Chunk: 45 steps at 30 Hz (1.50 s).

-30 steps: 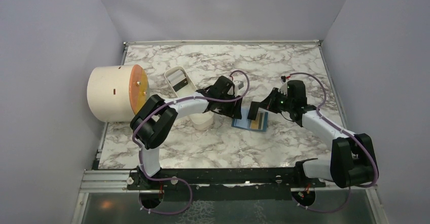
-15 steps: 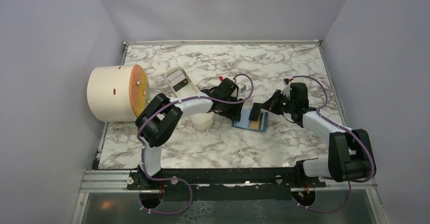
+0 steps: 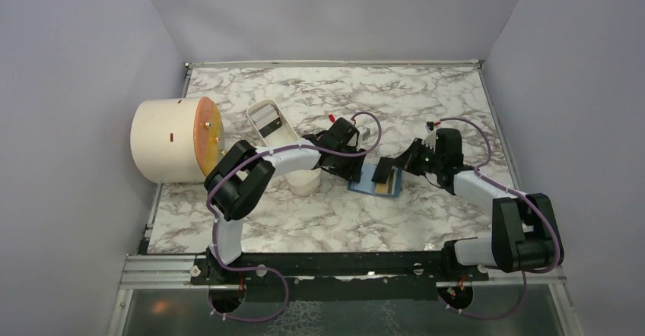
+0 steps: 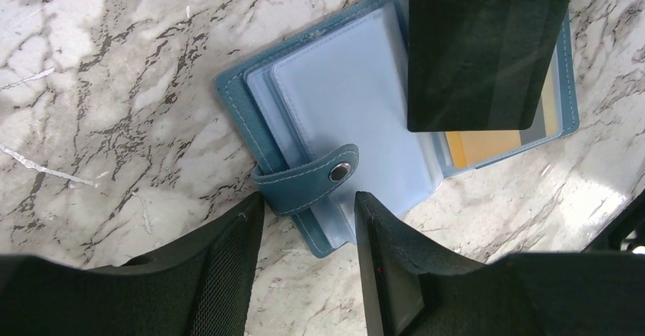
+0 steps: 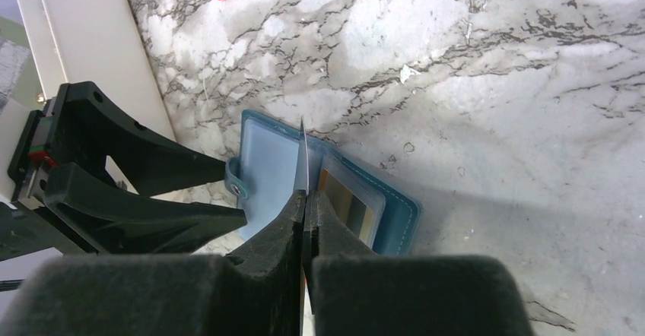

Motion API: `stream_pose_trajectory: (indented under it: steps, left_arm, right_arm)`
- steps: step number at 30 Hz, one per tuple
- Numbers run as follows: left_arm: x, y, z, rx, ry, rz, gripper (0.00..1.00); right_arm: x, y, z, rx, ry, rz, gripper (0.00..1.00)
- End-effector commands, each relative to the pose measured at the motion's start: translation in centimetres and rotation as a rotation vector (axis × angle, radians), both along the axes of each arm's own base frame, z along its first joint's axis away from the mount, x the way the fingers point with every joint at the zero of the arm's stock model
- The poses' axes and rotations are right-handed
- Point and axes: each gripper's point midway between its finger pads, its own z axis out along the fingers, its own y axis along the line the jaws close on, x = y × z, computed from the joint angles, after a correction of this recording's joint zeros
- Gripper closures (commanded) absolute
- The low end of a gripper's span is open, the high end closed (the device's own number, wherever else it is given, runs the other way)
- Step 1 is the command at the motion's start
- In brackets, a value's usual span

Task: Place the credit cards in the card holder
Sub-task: Insert the credit card into the card holder.

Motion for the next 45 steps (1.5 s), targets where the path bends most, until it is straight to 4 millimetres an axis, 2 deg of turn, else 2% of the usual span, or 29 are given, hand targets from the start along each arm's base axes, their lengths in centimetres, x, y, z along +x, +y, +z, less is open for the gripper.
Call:
stream_pose_trajectory:
  steps: [1,9,21,34,45]
  left_arm:
    - [-0.3,0.1,-0.5,0.023,0.003,-0.002,0.52]
    - [-0.6,0.4,-0.6,0.023,0.014,0.004,0.58]
    - [-1.0,0.6,-0.8,0.025,0.024,0.006,0.59]
    - [-1.2,0.4,-0.8,0.013,0.038,0.002,0.59]
    - [-2.6,-1.0,-0.7,-0.075,0.099,-0.004,0.59]
  right_arm:
    - [-0.1,-0.1,-0.2,0.007,-0.023,0.009,0.99]
    - [-0.1,-0.5,-0.2,-0.01,-0.036,-0.008,0.99]
    - [-0.1,-1.1,-0.1,-0.036,-0.051,-0.016,0.99]
    - [-0.5,-1.1,-1.3,-0.036,-0.035,-0.018,0.99]
    - [-1.7,-0.5,-2.5,0.004,-0.023,0.013,0.99]
